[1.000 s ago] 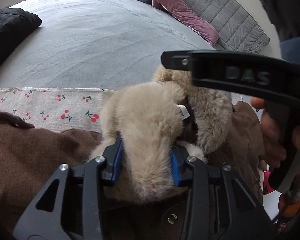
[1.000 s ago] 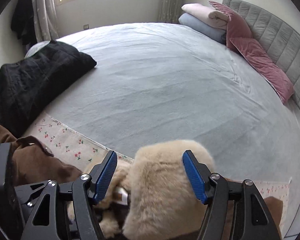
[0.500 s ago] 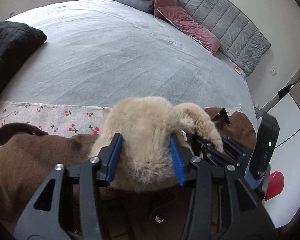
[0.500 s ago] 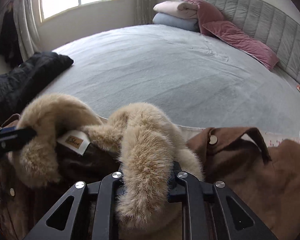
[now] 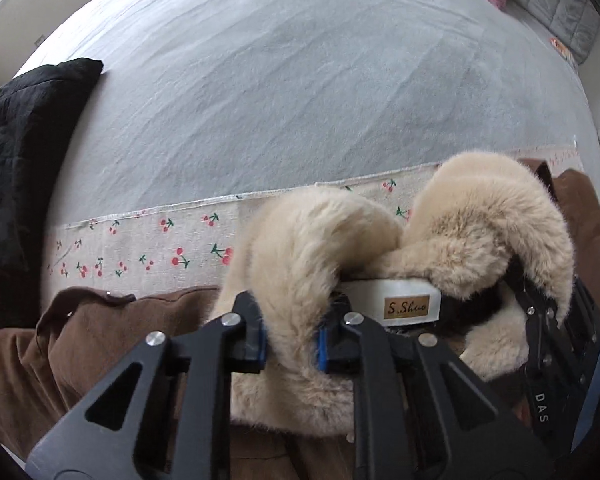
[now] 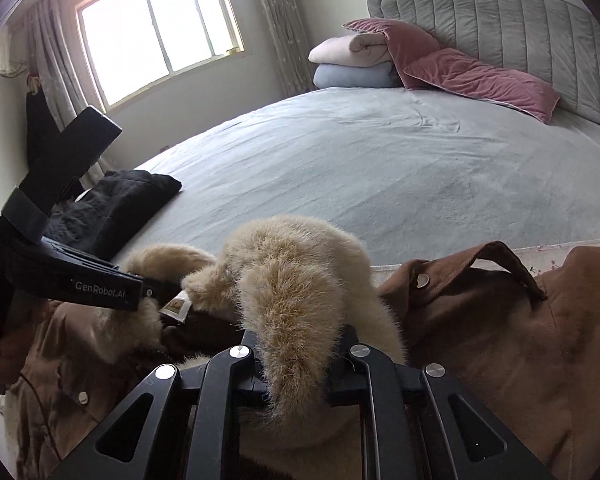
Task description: Fold large clothes
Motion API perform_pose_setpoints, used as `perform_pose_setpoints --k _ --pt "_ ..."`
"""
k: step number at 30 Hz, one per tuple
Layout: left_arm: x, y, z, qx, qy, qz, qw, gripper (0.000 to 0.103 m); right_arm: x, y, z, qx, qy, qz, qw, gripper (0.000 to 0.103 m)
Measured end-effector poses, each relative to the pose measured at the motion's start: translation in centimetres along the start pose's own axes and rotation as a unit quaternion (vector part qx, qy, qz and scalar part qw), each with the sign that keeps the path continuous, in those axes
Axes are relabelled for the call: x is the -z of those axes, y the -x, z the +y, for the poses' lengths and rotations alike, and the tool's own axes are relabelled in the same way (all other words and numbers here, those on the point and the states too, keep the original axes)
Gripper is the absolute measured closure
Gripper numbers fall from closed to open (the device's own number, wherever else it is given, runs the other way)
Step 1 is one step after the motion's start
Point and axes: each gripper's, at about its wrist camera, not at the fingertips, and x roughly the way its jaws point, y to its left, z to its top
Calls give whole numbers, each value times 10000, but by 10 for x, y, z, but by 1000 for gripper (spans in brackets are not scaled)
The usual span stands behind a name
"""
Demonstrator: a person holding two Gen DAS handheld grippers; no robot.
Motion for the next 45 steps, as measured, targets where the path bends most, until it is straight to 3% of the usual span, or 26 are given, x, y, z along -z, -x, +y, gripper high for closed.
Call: perform_pose_setpoints --k 2,4,5,6,7,8,9,10,12,15,18,21,23,26,29,31,33,34,36,38,40,41,42,43,44,45 --pt "9 30 5 307 402 -732 9960 87 -4 8 -1 71 -79 -274 9996 88" --pt "27 66 10 478 680 -1958 9771 88 -9 26 -3 75 -239 -919 9955 88" --pt "35 79 11 502 888 -2539 9618 88 -11 36 -4 7 -310 -1509 9881 87" --pt "46 86 17 578 1118 -3189 9394 87 -12 40 -6 28 -323 -1859 9820 84" --pt "52 85 21 546 1187 -3713 9193 86 -15 35 -7 122 -349 -1900 9811 80" --pt "48 74 20 376 1130 -3951 9109 79 -19 25 -10 145 -407 -1730 9840 66" --pt "38 55 19 89 1061 -3827 9177 71 -19 13 -16 183 -568 -1496 9869 60" --pt "28 37 22 -37 1085 -3517 9298 70 -17 4 -23 126 -688 -1274 9894 53" --pt "22 17 33 203 1287 -3051 9434 70 -16 -2 -29 -90 -742 -1004 9921 52" --pt "35 31 42 479 1353 -3262 9343 69 -23 12 -33 -139 -743 -1111 9909 52" --pt "44 52 38 413 1066 -3282 9377 68 -27 10 -33 -436 -680 -651 9946 52" --pt "49 48 35 620 666 -2984 9501 72 -24 0 -23 -598 -507 -129 9968 56" --pt "47 23 27 836 404 -2559 9622 88 -13 -13 -8 -745 -343 137 9965 65" --pt "41 -31 15 670 251 -2043 9763 90 1 -42 2 -570 -181 392 9974 66" --pt "38 -36 13 810 357 -2012 9755 89 13 -72 -19 -505 -543 799 9940 68" --pt "31 -18 14 809 114 -2101 9743 78 13 -70 -35 -865 -965 739 9888 68" --pt "19 -3 18 551 -28 -2225 9734 41 13 -66 -39 -946 -1102 678 9871 68" --pt "9 1 19 292 -66 -2249 9739 36 14 -66 -37 -906 -1070 679 9878 68" --pt "-16 -2 22 -33 -198 -2101 9775 33 17 -64 -31 -773 -930 670 9904 66" --pt "-46 -24 25 -191 -222 -1563 9873 32 17 -59 -24 -655 -784 626 9928 66" --pt "-68 -56 34 101 133 -726 9972 32 14 -52 -20 -610 -691 552 9942 66" --pt "-73 -72 40 358 466 -314 9978 35 13 -50 -20 -585 -655 519 9948 65" --pt "-74 -82 44 635 807 -80 9947 49 12 -46 -21 -556 -645 484 9952 65" --pt "-72 -82 47 818 1097 -144 9905 58 12 -45 -22 -524 -650 456 9955 65" --pt "-71 -79 46 996 1167 -187 9880 78 12 -43 -23 -495 -669 427 9956 65" --pt "-66 -74 46 1003 1277 -289 9863 82 10 -41 -24 -477 -691 401 9957 65"
